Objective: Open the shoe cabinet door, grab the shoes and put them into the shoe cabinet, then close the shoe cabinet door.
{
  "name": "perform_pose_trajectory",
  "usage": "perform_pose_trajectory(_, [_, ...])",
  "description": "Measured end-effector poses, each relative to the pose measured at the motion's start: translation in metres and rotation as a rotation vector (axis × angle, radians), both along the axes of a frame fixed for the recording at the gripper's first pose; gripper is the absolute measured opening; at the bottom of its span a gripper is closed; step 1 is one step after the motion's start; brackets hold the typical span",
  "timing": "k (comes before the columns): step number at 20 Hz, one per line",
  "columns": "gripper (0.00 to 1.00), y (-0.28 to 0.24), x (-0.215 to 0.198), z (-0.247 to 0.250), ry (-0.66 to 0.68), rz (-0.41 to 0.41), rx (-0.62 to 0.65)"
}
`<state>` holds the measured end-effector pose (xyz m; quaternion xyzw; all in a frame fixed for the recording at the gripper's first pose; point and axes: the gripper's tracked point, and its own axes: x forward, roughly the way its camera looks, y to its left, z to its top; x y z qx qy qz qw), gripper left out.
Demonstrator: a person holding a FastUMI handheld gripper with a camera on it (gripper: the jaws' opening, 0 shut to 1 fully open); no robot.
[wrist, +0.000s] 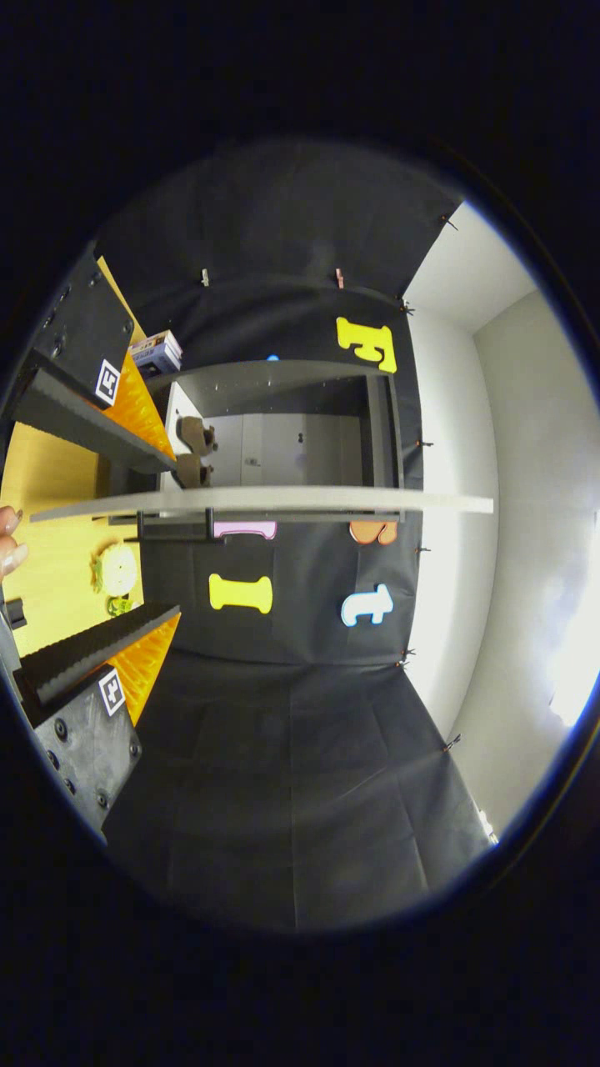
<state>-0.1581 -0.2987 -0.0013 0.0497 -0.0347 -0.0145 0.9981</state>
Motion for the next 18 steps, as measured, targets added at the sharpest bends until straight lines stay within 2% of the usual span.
perform_pose_trajectory(4, [0.98,-0.018,0.028,-0.020,0.035,0.027,0.013])
perform_pose_trajectory(7, [0.98,-0.014,0.049,-0.027,0.064,0.074,0.023])
perform_pose_trajectory(15, [0.98,0.000,0.089,-0.045,0.118,0.131,0.043])
perform_pose_trajectory(18, [0.98,0.007,0.092,-0.045,0.108,0.111,0.021])
